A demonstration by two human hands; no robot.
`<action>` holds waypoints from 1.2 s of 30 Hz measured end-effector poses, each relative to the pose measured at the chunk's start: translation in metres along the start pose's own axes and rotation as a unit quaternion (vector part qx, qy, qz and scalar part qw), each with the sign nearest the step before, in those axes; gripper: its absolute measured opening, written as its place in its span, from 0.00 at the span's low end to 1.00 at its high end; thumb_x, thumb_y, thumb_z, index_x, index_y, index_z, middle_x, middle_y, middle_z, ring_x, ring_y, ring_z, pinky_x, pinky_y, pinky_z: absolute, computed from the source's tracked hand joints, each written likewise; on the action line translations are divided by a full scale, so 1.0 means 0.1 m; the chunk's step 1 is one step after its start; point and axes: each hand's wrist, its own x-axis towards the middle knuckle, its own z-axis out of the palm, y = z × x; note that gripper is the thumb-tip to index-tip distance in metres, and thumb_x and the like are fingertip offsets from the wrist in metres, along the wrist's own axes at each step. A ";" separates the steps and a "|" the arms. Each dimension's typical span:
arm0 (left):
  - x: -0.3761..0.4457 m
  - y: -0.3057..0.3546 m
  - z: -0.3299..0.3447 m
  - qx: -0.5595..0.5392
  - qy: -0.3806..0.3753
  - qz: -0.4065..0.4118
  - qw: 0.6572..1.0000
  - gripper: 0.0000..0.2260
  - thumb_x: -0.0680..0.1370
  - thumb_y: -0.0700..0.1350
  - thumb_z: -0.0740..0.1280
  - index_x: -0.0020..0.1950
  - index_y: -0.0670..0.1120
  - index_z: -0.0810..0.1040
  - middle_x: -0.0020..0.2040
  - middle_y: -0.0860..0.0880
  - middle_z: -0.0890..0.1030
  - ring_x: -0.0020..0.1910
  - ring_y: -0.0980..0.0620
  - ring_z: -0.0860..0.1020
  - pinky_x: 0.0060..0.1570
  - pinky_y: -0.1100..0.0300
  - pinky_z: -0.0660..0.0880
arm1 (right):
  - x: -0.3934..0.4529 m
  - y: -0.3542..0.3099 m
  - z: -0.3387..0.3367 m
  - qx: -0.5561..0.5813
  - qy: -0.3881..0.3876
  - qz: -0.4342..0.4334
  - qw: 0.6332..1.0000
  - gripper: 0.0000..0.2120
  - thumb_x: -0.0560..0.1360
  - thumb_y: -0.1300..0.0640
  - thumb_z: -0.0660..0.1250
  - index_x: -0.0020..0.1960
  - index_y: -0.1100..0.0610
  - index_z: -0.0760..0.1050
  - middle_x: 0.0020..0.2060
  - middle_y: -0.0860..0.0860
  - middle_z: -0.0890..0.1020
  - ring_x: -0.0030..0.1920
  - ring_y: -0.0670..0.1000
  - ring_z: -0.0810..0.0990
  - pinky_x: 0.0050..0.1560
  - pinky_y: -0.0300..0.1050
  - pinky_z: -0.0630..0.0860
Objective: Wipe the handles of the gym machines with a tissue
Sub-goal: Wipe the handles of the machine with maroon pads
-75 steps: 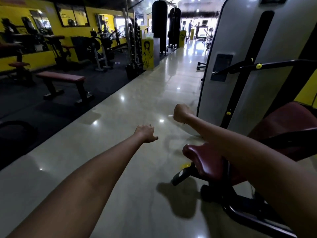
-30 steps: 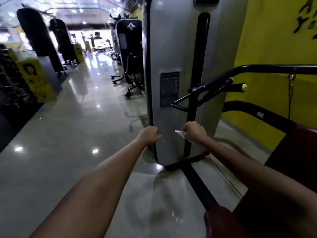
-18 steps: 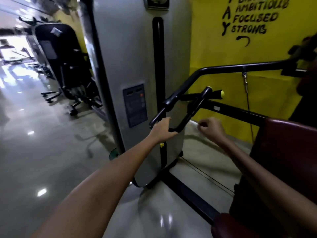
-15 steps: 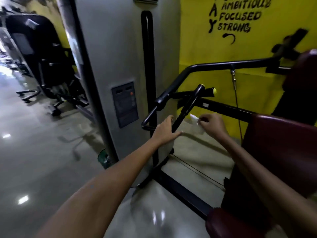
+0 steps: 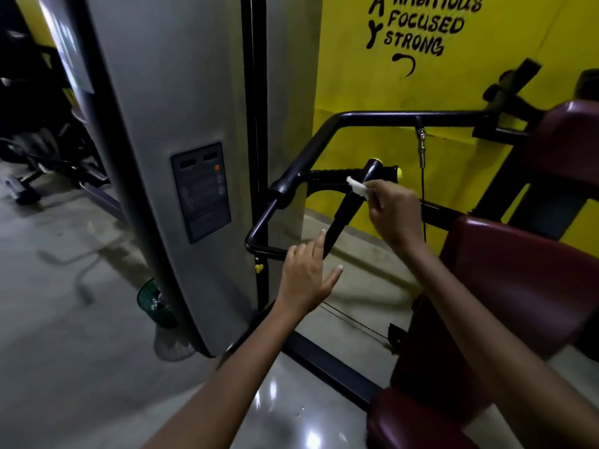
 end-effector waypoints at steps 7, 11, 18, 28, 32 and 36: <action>0.46 -0.11 -0.13 -0.105 -0.027 -0.073 0.991 0.35 0.75 0.65 0.47 0.71 0.43 0.66 0.66 0.46 0.72 0.64 0.50 0.70 0.62 0.55 0.64 | -0.25 0.07 0.30 -0.015 -0.012 -0.102 0.995 0.03 0.72 0.65 0.68 0.45 0.62 0.80 0.45 0.56 0.82 0.44 0.58 0.79 0.32 0.48 0.77; 0.98 -0.35 -0.08 -0.072 -0.020 -0.088 0.993 0.36 0.74 0.66 0.45 0.71 0.43 0.66 0.68 0.46 0.70 0.67 0.48 0.68 0.65 0.51 0.61 | -0.14 0.15 0.32 0.022 -0.003 -0.093 0.995 0.11 0.75 0.54 0.64 0.42 0.60 0.80 0.42 0.56 0.81 0.44 0.55 0.78 0.31 0.44 0.75; 1.59 -0.90 0.06 0.046 -0.069 -0.117 0.990 0.31 0.78 0.54 0.62 0.76 0.42 0.56 0.74 0.44 0.61 0.73 0.46 0.61 0.70 0.49 0.57 | 0.02 0.20 0.38 0.016 0.038 -0.080 0.996 0.10 0.74 0.56 0.64 0.39 0.62 0.78 0.39 0.56 0.80 0.40 0.55 0.76 0.31 0.47 0.75; 1.75 -1.15 0.44 0.102 -0.119 -0.130 0.979 0.30 0.78 0.56 0.60 0.76 0.46 0.58 0.75 0.45 0.61 0.66 0.40 0.69 0.59 0.48 0.68 | -0.05 0.19 0.46 0.033 0.031 -0.059 0.997 0.10 0.75 0.56 0.64 0.45 0.61 0.81 0.43 0.56 0.80 0.43 0.53 0.75 0.36 0.44 0.74; 1.77 -1.18 0.45 0.079 -0.086 -0.121 0.986 0.26 0.80 0.57 0.56 0.75 0.46 0.62 0.74 0.45 0.63 0.63 0.41 0.70 0.57 0.49 0.68 | 0.10 0.14 0.52 0.019 0.062 0.009 0.998 0.08 0.74 0.58 0.66 0.45 0.62 0.81 0.43 0.56 0.79 0.45 0.55 0.75 0.42 0.38 0.69; 1.88 -1.20 0.36 0.045 -0.084 -0.121 0.988 0.19 0.80 0.53 0.57 0.65 0.42 0.69 0.63 0.42 0.70 0.54 0.39 0.73 0.47 0.51 0.70 | 0.01 0.03 0.56 0.022 0.083 0.070 0.994 0.06 0.73 0.61 0.69 0.47 0.62 0.81 0.44 0.56 0.79 0.47 0.55 0.76 0.42 0.46 0.76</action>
